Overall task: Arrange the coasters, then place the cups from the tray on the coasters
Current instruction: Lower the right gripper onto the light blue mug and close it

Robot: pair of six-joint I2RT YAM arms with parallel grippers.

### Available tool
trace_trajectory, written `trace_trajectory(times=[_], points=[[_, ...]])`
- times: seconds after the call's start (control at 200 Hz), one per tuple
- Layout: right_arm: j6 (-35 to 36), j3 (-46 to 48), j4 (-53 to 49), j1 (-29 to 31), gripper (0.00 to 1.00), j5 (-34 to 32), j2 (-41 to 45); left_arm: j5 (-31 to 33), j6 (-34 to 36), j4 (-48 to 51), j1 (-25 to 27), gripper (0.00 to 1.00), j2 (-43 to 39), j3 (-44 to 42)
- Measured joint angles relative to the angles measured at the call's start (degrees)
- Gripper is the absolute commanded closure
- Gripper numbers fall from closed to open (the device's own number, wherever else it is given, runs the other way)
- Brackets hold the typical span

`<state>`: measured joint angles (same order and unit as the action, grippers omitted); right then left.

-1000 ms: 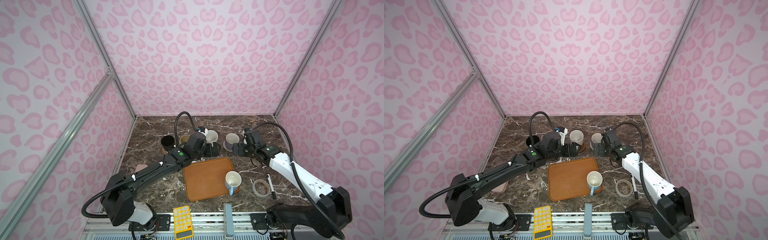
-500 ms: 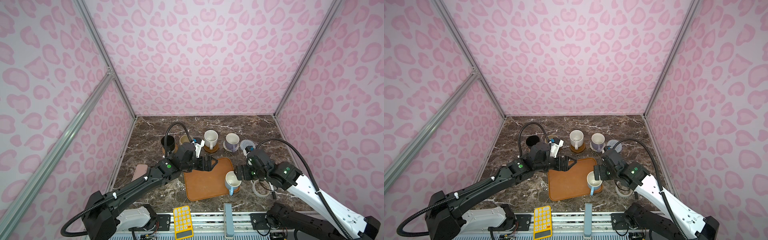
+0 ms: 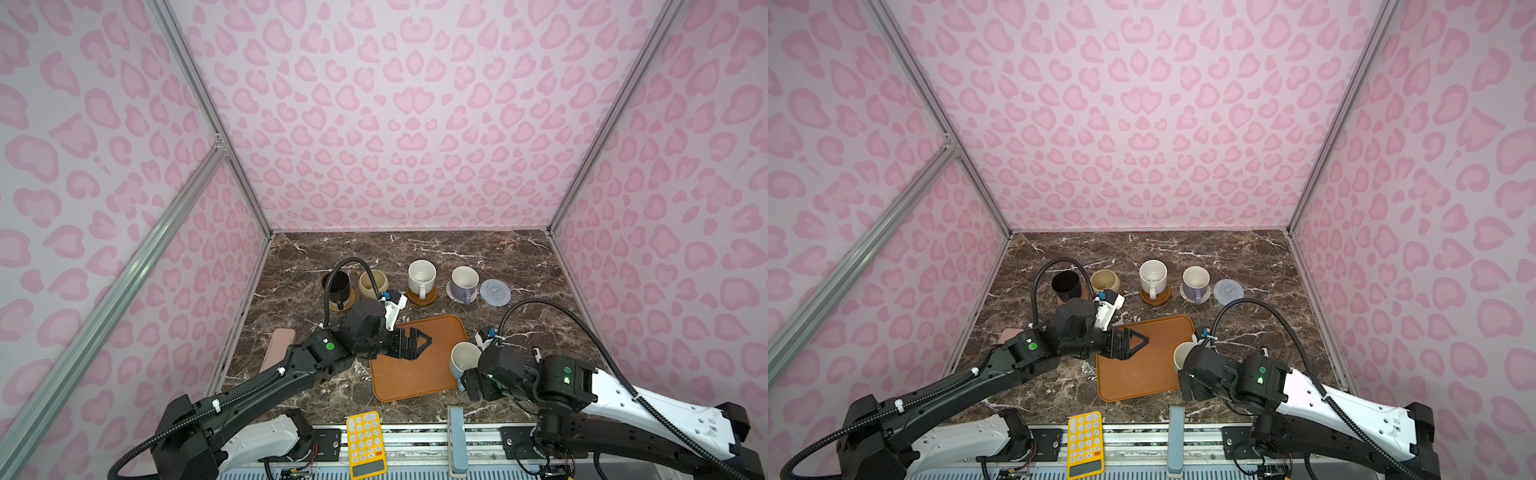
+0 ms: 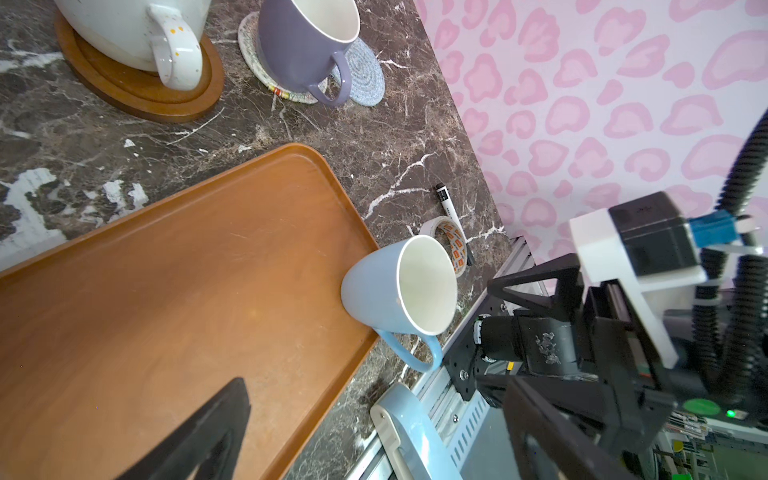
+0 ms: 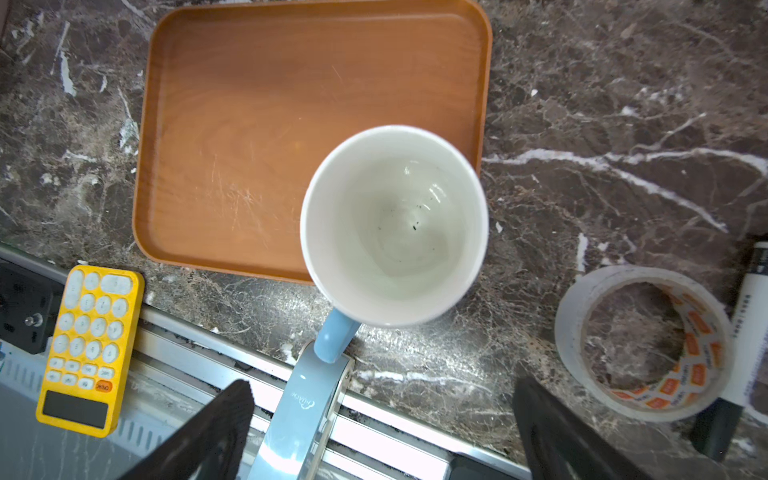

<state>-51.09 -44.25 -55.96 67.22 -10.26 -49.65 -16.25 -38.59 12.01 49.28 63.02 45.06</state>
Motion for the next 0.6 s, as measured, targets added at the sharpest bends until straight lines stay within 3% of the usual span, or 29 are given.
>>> trace_trajectory(times=[0.305,0.6], points=[[-4.52,3.26,8.94,2.27,0.00,-3.56,-8.72,0.55,-1.92,-0.98,2.10,0.03,1.62,-2.95],[-7.45,5.07,11.91,2.19,0.28,-7.87,-14.25,4.52,-5.40,-5.81,4.17,0.03,3.87,-6.47]])
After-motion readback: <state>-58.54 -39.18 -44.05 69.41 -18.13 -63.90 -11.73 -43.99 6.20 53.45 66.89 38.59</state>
